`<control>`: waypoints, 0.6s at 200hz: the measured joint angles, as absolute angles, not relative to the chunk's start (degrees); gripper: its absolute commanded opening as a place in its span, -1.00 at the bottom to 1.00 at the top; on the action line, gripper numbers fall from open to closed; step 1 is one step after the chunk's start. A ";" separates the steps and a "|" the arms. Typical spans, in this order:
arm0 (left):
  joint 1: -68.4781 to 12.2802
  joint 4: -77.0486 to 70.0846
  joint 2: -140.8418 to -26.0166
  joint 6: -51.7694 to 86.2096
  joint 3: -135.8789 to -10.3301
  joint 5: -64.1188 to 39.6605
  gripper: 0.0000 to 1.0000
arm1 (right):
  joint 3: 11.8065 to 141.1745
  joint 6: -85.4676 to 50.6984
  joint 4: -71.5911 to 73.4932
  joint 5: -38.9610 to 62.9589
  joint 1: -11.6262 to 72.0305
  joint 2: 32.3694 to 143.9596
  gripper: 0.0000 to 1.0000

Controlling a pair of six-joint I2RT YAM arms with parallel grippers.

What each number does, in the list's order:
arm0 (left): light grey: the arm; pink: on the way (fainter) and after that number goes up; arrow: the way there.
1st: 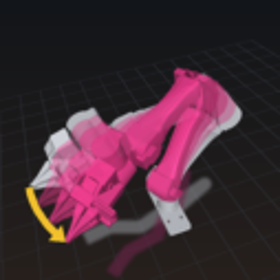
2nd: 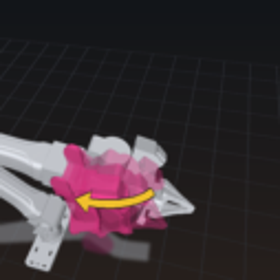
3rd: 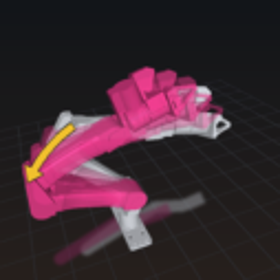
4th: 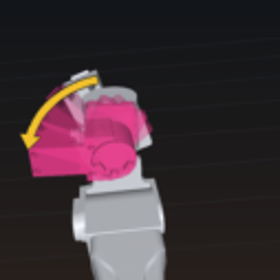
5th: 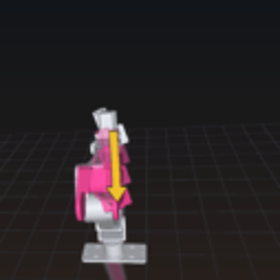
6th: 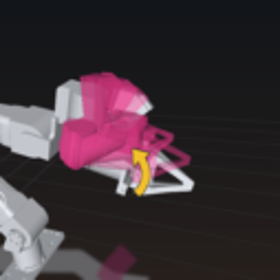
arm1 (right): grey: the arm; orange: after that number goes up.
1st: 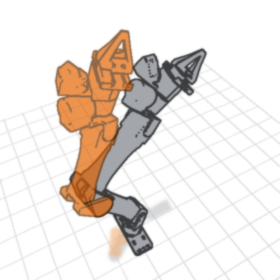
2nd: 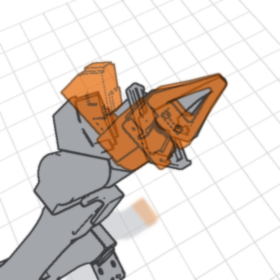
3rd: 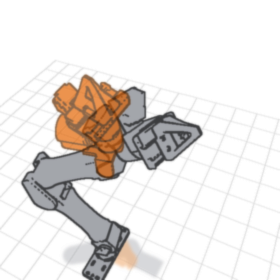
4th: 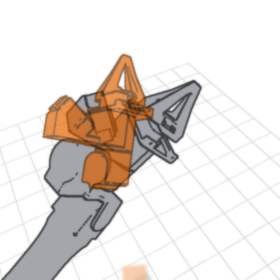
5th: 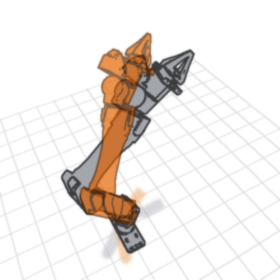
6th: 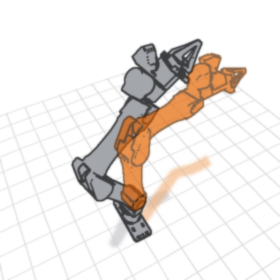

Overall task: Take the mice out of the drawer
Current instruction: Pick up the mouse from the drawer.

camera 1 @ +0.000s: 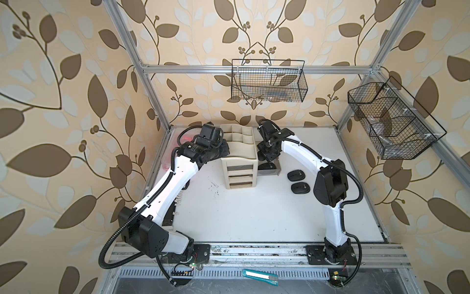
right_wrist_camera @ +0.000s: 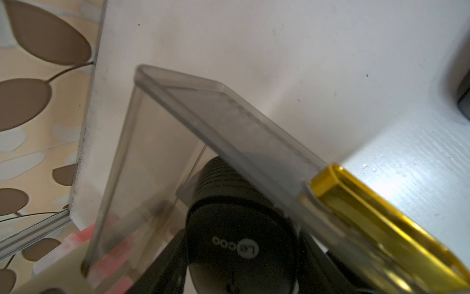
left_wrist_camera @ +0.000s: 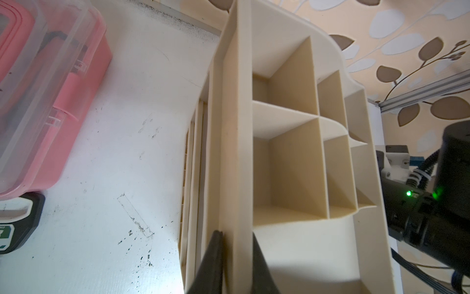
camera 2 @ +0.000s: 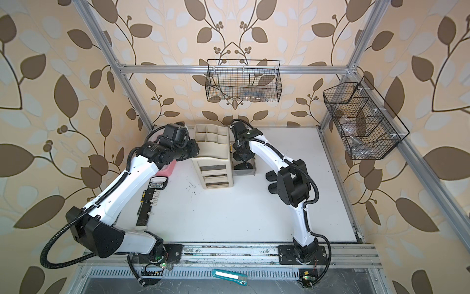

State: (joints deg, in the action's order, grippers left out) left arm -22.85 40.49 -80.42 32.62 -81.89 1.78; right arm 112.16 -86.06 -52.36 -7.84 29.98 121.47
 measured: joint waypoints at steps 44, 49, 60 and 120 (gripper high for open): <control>-22.96 40.53 -81.89 33.21 -83.24 2.26 -0.69 | 109.73 -86.30 -50.78 -7.01 29.80 118.87 0.26; -22.96 40.53 -81.95 33.23 -83.31 2.37 -0.69 | 109.47 -86.28 -50.59 -6.96 29.76 118.52 0.26; -22.96 40.56 -82.00 33.23 -83.33 2.46 -0.69 | 109.14 -86.17 -50.26 -6.59 29.69 117.80 0.26; -22.96 40.45 -82.26 34.57 -83.44 1.89 -0.54 | 101.89 -84.40 -48.03 -5.37 28.82 110.08 0.26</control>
State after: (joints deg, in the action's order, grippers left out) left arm -22.96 40.45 -82.26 34.57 -83.44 1.89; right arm 101.89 -84.40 -48.03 -5.37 28.82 110.08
